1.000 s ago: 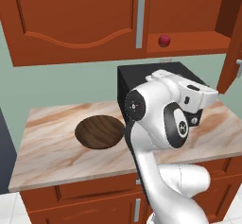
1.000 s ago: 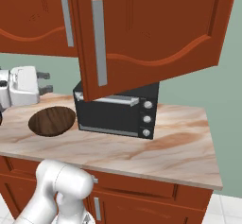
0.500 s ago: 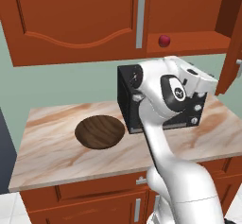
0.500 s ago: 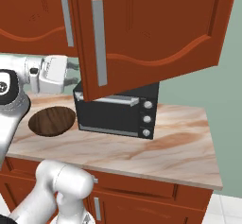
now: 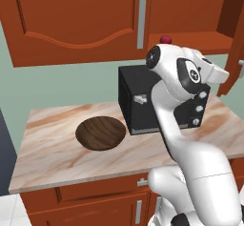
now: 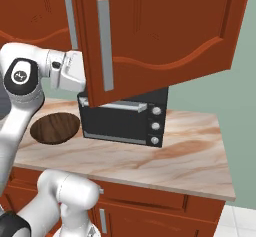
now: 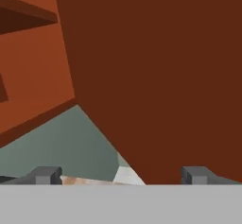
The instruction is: Open the cabinet. Pick the orange and apple from the cabinet and place them into the bowl. Then close the cabinet.
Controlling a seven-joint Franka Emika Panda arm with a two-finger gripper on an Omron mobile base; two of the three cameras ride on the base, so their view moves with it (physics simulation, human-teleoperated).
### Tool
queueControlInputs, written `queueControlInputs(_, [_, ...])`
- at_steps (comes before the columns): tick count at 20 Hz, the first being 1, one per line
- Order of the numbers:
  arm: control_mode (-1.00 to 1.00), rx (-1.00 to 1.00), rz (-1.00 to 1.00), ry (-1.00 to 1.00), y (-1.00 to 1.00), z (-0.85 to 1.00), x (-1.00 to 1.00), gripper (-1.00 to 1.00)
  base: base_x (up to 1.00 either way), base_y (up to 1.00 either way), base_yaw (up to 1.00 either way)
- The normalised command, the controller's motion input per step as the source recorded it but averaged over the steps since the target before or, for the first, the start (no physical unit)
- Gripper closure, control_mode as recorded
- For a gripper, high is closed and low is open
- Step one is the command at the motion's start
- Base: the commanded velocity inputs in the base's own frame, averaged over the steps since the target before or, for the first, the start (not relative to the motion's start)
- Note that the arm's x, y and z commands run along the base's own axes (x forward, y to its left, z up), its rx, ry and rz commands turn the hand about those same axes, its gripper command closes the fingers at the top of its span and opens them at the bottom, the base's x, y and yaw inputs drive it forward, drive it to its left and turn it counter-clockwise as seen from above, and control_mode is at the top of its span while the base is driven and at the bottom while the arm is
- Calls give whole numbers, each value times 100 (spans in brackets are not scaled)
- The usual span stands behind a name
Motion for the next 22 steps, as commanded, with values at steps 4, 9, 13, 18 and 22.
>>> queueControlInputs(4, [-100, 5, 0, 0, -64, 0, 8, -100, 0, 0, 0])
queueControlInputs(9, [-100, 8, -2, -1, -97, -4, -3, -100, 0, 0, 0])
queueControlInputs(13, [-100, 6, -2, -6, -100, -34, -3, -100, 0, 0, 0])
queueControlInputs(18, [-100, 5, 0, -16, -100, -59, -6, -100, 0, 0, 0])
queueControlInputs(22, [-100, 1, 4, -14, -80, -47, 1, -100, 0, 0, 0])
